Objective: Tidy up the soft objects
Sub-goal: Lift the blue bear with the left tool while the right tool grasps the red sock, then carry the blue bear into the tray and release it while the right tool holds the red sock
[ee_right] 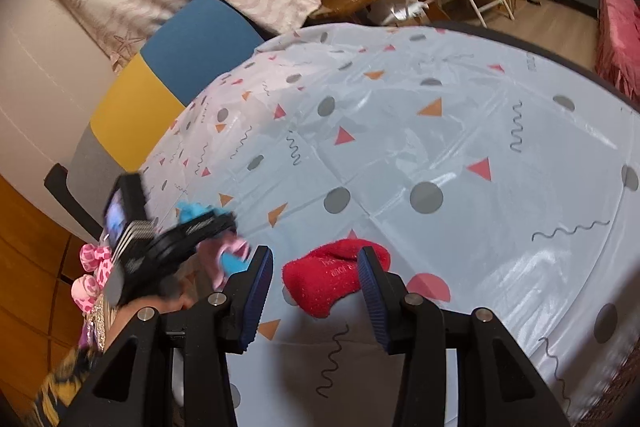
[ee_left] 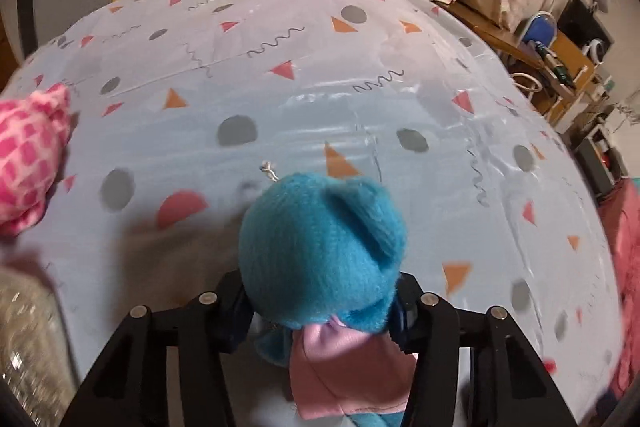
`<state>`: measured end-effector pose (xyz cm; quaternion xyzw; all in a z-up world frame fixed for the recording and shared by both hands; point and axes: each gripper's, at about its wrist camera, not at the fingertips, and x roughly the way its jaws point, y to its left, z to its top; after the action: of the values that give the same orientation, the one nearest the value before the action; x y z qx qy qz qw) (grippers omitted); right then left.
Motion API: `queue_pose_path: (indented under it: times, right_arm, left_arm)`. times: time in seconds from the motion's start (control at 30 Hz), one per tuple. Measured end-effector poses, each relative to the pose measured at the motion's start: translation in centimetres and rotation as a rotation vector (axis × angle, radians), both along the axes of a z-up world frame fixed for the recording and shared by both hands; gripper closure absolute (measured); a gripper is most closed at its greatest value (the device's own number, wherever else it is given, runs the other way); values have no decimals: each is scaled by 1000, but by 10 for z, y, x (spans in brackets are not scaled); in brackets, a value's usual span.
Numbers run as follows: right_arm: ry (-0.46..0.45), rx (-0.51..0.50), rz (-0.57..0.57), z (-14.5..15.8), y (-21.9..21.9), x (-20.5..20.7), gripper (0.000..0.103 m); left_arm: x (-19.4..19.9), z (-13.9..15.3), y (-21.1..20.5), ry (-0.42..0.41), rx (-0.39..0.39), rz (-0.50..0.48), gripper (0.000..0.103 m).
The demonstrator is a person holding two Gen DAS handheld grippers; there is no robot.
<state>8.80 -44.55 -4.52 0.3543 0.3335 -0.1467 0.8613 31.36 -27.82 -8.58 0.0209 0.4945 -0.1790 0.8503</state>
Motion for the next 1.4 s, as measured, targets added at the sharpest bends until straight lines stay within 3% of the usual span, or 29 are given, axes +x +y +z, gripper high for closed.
queue_pose_path:
  times: [0.13,0.2,0.27,0.43,0.6,0.73,0.77,0.8,0.87,1.0,1.27,1.4]
  right_arm:
    - [26,68,13,-10,-6,5,57]
    - [68,139,16,-22,-11,11,42]
    - [97,206,10,-32,-15,15,36]
    - [179,275,-9,-50,-20,35,35]
    - [308,162,24,-62,-6,68,35]
    - [324,-18,102,-60,17,89,35]
    - [327,-62,139,-61,24,95,41]
    - [331,-110,175,-60,31,98,57]
    - [311,-134,234,-59,41,101,70]
    - [319,-244,283,-53,59,102,76]
    - [315,-235,267,-49,55,96,78]
    - [235,-235,268,-28,60,85,79]
  left_arm:
    - [-36,29,22,-70,-18,-47,48]
    - [-59,46,33,-112,-36,-74,47]
    - [-81,60,44,-141,-42,-100,47]
    - [-131,87,70,-212,-61,-147,47]
    - [-171,111,96,-294,-61,-151,46]
    - [-196,127,127,-354,-50,-126,45]
    - [-203,131,138,-362,-50,-111,45]
    - [-207,133,143,-367,-50,-104,45]
    - [-215,137,160,-376,-51,-75,45]
    - [-229,139,194,-392,-43,-13,44]
    - [-256,142,263,-402,-57,107,44]
    - [-266,145,311,-395,-82,181,44]
